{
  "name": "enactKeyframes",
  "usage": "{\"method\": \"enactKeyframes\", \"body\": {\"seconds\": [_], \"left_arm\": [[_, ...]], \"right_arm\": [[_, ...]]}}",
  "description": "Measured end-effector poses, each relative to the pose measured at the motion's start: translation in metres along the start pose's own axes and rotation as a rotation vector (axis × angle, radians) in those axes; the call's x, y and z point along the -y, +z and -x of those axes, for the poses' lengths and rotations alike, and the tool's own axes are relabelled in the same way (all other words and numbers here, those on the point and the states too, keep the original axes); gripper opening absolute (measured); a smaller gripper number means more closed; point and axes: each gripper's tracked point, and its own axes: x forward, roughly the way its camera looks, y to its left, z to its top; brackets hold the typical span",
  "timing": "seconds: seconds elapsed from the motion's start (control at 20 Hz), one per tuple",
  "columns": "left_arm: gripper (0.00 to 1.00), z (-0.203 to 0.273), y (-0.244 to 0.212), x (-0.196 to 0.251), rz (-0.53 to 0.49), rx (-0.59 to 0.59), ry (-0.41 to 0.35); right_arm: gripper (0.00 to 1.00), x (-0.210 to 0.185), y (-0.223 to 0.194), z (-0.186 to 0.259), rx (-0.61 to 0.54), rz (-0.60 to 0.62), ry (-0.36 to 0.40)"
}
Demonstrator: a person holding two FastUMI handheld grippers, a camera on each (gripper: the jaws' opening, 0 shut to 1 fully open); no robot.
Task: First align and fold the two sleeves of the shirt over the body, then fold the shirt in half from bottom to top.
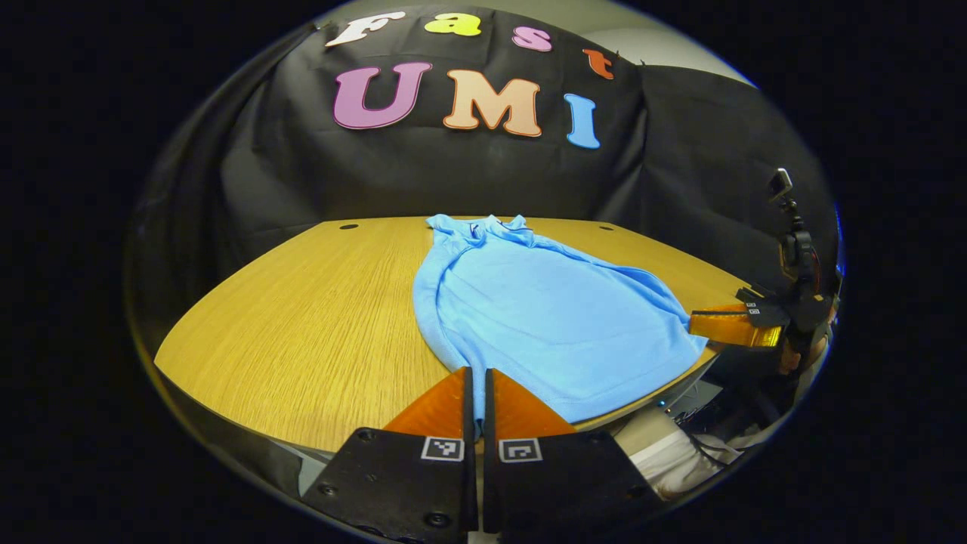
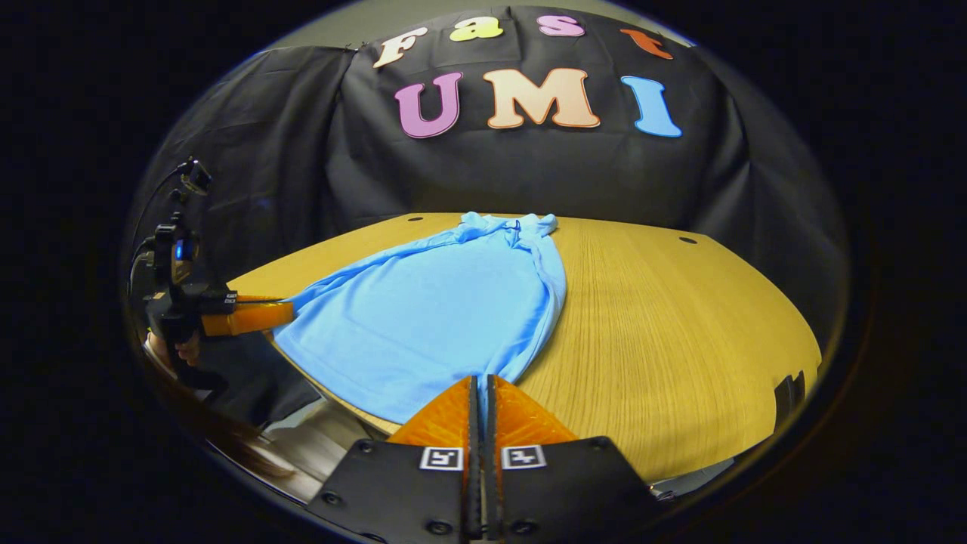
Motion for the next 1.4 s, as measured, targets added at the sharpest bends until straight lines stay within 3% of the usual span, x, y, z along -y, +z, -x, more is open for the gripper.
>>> {"method": "enactKeyframes", "body": {"seconds": [0.25,0.45,0.65,0.9,1.0,1.3,1.4], "left_arm": [[0.00,-0.001,0.006,0.002,0.004,-0.007,-0.028],[0.00,-0.005,0.044,-0.006,-0.040,0.060,-0.015],[0.00,-0.037,0.090,-0.006,-0.040,0.106,-0.048],[0.00,-0.097,0.147,-0.027,-0.081,0.148,-0.016],[0.00,-0.122,0.169,-0.034,-0.042,0.157,-0.021],[0.00,-0.210,0.234,-0.076,0.042,0.176,0.027],[0.00,-0.239,0.244,-0.088,0.026,0.166,0.052]], "right_arm": [[0.03,0.004,0.007,-0.004,-0.002,-0.016,-0.021],[0.02,0.013,0.042,-0.008,0.070,0.035,-0.053],[0.02,0.027,0.091,-0.032,0.121,0.056,-0.075],[0.02,0.043,0.155,-0.080,0.141,0.046,-0.088],[0.02,0.051,0.179,-0.107,0.139,0.042,-0.102],[0.02,0.091,0.230,-0.198,0.089,0.038,-0.219],[0.02,0.104,0.241,-0.228,0.072,0.007,-0.256]]}}
